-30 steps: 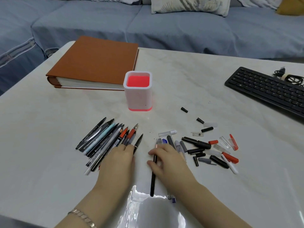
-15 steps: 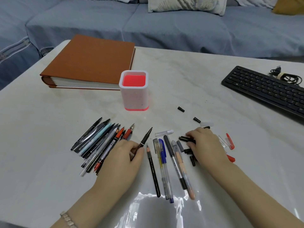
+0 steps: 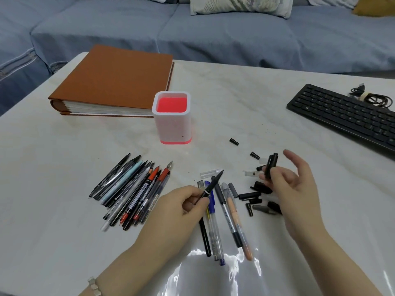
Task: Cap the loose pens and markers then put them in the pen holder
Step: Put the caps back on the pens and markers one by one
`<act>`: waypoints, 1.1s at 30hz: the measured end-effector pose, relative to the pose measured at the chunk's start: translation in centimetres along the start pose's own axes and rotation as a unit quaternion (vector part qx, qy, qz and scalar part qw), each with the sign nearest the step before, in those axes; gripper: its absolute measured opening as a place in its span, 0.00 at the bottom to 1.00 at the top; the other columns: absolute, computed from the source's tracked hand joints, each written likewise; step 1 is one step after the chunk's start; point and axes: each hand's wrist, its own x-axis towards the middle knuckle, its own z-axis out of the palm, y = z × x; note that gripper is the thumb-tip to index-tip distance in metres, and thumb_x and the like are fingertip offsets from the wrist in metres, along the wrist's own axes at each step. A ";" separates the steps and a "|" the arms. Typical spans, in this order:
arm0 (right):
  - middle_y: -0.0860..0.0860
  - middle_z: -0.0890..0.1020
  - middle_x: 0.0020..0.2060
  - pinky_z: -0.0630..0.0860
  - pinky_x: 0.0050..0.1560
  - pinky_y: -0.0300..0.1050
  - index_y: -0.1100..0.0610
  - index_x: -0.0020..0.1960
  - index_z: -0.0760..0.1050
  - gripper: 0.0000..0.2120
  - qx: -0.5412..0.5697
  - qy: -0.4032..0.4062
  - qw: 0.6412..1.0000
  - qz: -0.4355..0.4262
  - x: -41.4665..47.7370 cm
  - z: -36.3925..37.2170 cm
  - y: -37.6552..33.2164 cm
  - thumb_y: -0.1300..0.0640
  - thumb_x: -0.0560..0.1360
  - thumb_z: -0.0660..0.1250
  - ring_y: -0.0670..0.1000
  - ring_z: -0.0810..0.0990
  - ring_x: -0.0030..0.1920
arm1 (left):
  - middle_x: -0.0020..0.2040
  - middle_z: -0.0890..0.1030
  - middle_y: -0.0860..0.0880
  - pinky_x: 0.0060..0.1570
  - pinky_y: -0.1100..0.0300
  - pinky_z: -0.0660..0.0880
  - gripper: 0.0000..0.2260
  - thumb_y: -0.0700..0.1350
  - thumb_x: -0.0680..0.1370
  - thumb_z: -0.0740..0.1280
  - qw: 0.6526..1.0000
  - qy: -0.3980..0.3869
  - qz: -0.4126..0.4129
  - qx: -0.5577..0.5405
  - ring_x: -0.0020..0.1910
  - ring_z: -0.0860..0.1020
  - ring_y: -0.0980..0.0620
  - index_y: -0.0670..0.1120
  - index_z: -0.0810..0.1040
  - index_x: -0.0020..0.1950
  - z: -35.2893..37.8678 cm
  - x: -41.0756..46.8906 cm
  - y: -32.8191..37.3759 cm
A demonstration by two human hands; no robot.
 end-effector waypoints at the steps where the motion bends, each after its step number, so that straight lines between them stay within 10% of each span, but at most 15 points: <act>1: 0.48 0.83 0.37 0.77 0.31 0.32 0.41 0.57 0.67 0.16 0.028 -0.009 0.999 0.014 -0.4 0.1 -0.3 0.61 0.76 0.60 0.41 0.83 0.41 | 0.39 0.81 0.48 0.37 0.71 0.71 0.04 0.45 0.74 0.67 1.000 -0.006 0.003 0.001 0.37 0.75 0.55 0.54 0.80 0.42 0.1 0.0 0.1; 12: 0.56 0.85 0.42 0.78 0.49 0.34 0.48 0.54 0.74 0.14 0.109 -0.059 0.992 0.002 -3.5 0.8 -1.8 0.65 0.74 0.63 0.46 0.84 0.46 | 0.35 0.77 0.55 0.37 0.74 0.69 0.07 0.47 0.73 0.68 0.999 -0.043 0.019 0.016 0.35 0.72 0.64 0.60 0.78 0.43 0.6 -0.8 0.7; 33: 0.52 0.86 0.32 0.78 0.36 0.33 0.55 0.42 0.76 0.10 0.134 -0.106 0.985 0.029 -5.1 1.3 -1.6 0.70 0.69 0.66 0.48 0.84 0.33 | 0.35 0.80 0.55 0.37 0.60 0.73 0.07 0.48 0.72 0.62 0.992 -0.093 0.085 -0.002 0.32 0.75 0.58 0.52 0.79 0.44 0.2 -1.0 2.3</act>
